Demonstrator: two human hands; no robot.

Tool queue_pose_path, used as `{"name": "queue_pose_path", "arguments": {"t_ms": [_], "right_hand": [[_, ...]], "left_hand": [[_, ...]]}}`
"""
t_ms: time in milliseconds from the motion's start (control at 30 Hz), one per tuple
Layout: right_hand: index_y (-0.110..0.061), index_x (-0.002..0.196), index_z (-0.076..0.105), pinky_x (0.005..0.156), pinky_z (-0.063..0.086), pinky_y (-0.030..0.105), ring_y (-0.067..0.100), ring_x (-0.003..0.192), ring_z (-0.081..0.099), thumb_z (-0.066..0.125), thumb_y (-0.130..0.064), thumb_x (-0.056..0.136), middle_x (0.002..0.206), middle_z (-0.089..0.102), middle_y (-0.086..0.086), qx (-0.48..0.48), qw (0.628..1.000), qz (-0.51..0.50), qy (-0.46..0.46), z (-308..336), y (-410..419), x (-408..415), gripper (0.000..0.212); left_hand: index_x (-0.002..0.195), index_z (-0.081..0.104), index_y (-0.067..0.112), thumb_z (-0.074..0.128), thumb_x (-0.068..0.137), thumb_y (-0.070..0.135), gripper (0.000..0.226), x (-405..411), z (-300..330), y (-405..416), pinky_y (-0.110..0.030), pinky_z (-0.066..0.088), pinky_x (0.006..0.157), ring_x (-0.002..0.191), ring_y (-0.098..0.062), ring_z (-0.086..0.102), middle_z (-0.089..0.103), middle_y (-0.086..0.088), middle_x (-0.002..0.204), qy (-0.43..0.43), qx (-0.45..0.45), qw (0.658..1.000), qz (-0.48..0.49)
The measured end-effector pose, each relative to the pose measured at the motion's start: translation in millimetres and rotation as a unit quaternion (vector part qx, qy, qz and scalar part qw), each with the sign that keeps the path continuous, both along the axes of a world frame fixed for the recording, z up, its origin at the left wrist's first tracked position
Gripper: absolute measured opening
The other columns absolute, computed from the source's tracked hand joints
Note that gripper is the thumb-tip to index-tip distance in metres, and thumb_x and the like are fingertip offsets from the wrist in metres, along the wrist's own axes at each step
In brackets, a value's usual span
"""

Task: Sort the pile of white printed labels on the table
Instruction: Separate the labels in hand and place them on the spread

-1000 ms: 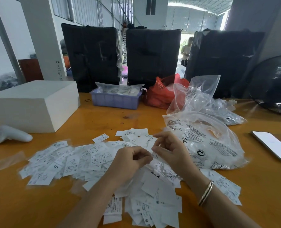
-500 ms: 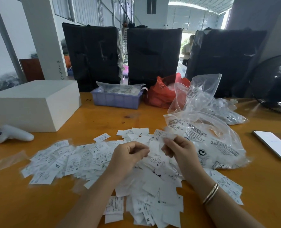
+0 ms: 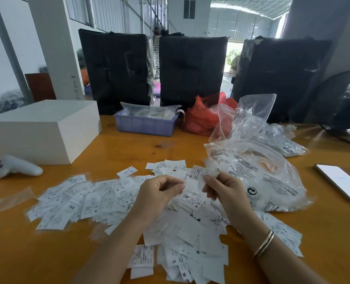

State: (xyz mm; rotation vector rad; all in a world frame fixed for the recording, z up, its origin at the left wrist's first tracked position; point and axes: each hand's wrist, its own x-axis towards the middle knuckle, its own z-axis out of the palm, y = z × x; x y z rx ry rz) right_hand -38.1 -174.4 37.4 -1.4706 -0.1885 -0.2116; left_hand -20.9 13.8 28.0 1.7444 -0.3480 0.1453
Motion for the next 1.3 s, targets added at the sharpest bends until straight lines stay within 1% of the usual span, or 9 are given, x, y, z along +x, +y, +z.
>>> {"name": "queue_pose_path", "arguments": {"t_ms": [200, 400, 567, 733, 767, 933, 1033, 1167, 1300], "right_hand": [[-0.008, 0.071, 0.067, 0.047, 0.041, 0.019, 0.012, 0.050, 0.052, 0.064, -0.010, 0.087, 0.060, 0.064, 0.008, -0.059, 0.997, 0.028, 0.031, -4, 0, 1, 0.017], [-0.028, 0.061, 0.070, 0.046, 0.040, 0.018, 0.008, 0.048, 0.053, 0.063, -0.015, 0.089, 0.058, 0.066, 0.002, -0.169, 0.984, 0.030, 0.043, -5, 1, 2, 0.032], [-0.011, 0.065, 0.062, 0.042, 0.038, 0.013, 0.000, 0.040, 0.049, 0.064, -0.020, 0.088, 0.051, 0.063, -0.006, -0.291, 0.956, 0.020, 0.029, -6, 4, 2, 0.025], [-0.027, 0.089, 0.059, 0.046, 0.041, 0.013, 0.000, 0.047, 0.054, 0.065, -0.024, 0.088, 0.056, 0.064, -0.007, -0.333, 0.943, -0.014, -0.008, -8, 9, 6, 0.006], [-0.034, 0.094, 0.054, 0.048, 0.042, 0.014, 0.002, 0.050, 0.056, 0.065, -0.024, 0.087, 0.058, 0.064, -0.005, -0.308, 0.951, -0.023, -0.013, -9, 9, 7, 0.017], [-0.039, 0.090, 0.055, 0.048, 0.042, 0.015, 0.002, 0.052, 0.052, 0.062, -0.021, 0.089, 0.067, 0.066, -0.012, -0.278, 0.956, -0.052, -0.072, -12, 11, 4, 0.019], [-0.044, 0.089, 0.058, 0.050, 0.038, 0.011, 0.000, 0.055, 0.051, 0.060, -0.020, 0.091, 0.068, 0.061, -0.021, -0.298, 0.945, -0.062, -0.120, -16, 13, 4, 0.025], [-0.041, 0.108, 0.061, 0.061, 0.040, 0.013, 0.004, 0.069, 0.051, 0.051, -0.035, 0.092, 0.093, 0.055, -0.020, -0.362, 0.916, -0.039, -0.170, -18, 15, 4, 0.020], [-0.040, 0.130, 0.051, 0.071, 0.042, 0.011, 0.001, 0.081, 0.052, 0.048, -0.038, 0.095, 0.108, 0.048, -0.028, -0.420, 0.894, 0.014, -0.153, -22, 16, 5, 0.036]], "left_hand": [[0.080, 0.071, 0.032, 0.074, 0.078, 0.026, 0.006, 1, -1, 1, -0.008, 0.049, 0.066, 0.074, -0.002, 0.069, 0.074, 0.012, 0.076, -0.013, 0.008, 1.000, 0.004], [0.082, 0.071, 0.031, 0.073, 0.081, 0.026, 0.006, 3, -2, 1, -0.009, 0.049, 0.066, 0.074, 0.000, 0.069, 0.074, 0.014, 0.077, -0.010, 0.033, 0.999, -0.001], [0.079, 0.070, 0.036, 0.069, 0.080, 0.035, 0.001, -1, -1, -1, -0.006, 0.046, 0.065, 0.072, 0.005, 0.066, 0.071, 0.022, 0.075, -0.026, 0.081, 0.996, -0.020], [0.102, 0.066, 0.041, 0.069, 0.063, 0.056, 0.042, -4, 1, -1, -0.017, 0.053, 0.075, 0.088, -0.002, 0.068, 0.073, 0.015, 0.092, 0.024, 0.082, 0.995, -0.047], [0.107, 0.063, 0.040, 0.070, 0.062, 0.056, 0.048, -4, 1, -1, -0.018, 0.053, 0.074, 0.086, -0.003, 0.069, 0.074, 0.014, 0.092, 0.033, 0.084, 0.994, -0.054], [0.099, 0.062, 0.028, 0.065, 0.088, 0.024, 0.012, -3, 2, -5, -0.016, 0.052, 0.065, 0.073, -0.003, 0.069, 0.074, 0.014, 0.080, 0.040, 0.077, 0.996, -0.030], [0.097, 0.064, 0.027, 0.061, 0.092, 0.016, 0.013, -1, 2, -4, -0.009, 0.049, 0.062, 0.074, 0.001, 0.068, 0.074, 0.012, 0.081, 0.053, 0.063, 0.996, -0.019], [0.089, 0.062, 0.033, 0.058, 0.094, 0.020, 0.014, -1, 5, -2, -0.003, 0.045, 0.059, 0.071, 0.007, 0.064, 0.071, 0.013, 0.080, 0.063, 0.042, 0.997, 0.015], [0.095, 0.064, 0.027, 0.054, 0.096, 0.029, 0.010, -1, 4, 2, -0.020, 0.045, 0.068, 0.079, -0.017, 0.062, 0.070, -0.013, 0.092, 0.094, 0.033, 0.995, 0.024]]}}
